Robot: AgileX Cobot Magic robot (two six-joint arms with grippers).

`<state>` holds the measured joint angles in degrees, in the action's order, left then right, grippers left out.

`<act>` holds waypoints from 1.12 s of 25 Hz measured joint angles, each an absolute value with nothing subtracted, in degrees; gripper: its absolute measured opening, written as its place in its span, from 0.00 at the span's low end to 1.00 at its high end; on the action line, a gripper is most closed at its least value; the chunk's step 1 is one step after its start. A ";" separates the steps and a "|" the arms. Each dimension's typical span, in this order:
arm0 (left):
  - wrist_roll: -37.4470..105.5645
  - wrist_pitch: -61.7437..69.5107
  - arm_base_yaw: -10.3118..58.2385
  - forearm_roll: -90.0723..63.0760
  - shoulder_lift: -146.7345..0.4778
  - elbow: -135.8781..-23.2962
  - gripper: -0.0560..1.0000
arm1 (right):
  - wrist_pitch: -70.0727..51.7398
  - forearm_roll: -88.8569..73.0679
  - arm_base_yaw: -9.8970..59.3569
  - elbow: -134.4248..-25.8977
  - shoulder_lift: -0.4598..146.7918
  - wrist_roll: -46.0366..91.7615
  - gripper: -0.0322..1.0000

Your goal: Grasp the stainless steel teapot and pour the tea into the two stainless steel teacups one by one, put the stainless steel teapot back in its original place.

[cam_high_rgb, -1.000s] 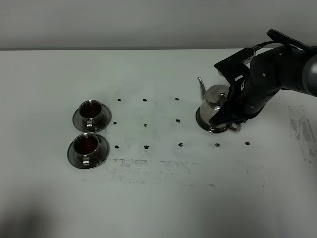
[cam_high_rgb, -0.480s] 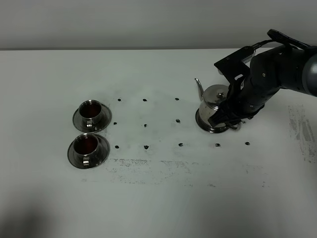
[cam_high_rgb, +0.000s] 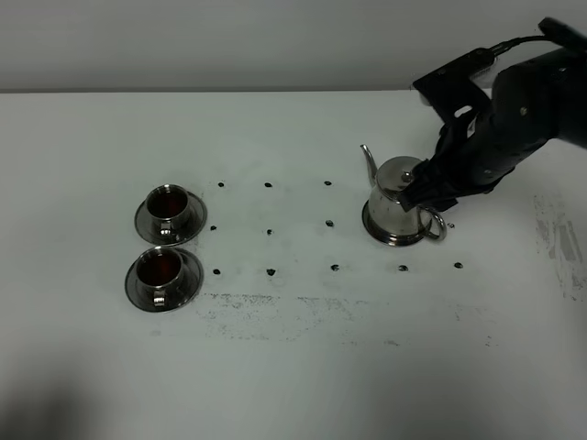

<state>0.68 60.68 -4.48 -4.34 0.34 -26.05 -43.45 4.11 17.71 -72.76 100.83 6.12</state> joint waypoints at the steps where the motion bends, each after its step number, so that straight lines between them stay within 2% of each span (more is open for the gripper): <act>1: 0.68 60.68 -4.48 -4.34 0.34 -26.05 0.61 | -45.27 4.11 17.71 -72.48 98.56 6.12 0.53; 5: 0.68 60.68 -4.48 -4.34 0.34 -26.05 0.61 | -47.16 3.95 17.71 -67.71 88.00 6.07 0.53; 17: 0.68 60.68 -4.48 -4.29 0.34 -26.05 0.61 | -48.88 -4.77 14.80 -41.86 48.38 5.95 0.53; 23: 0.68 60.68 -4.48 -4.29 0.34 -26.05 0.61 | -57.63 -5.20 14.27 -37.65 32.24 5.93 0.53; 28: 0.68 60.68 -4.48 -4.29 0.34 -26.05 0.61 | -61.83 -4.96 10.83 -35.84 26.00 5.93 0.54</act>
<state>0.68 60.68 -4.48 -4.29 0.34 -26.05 -61.83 -4.96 10.83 -35.84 26.00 5.93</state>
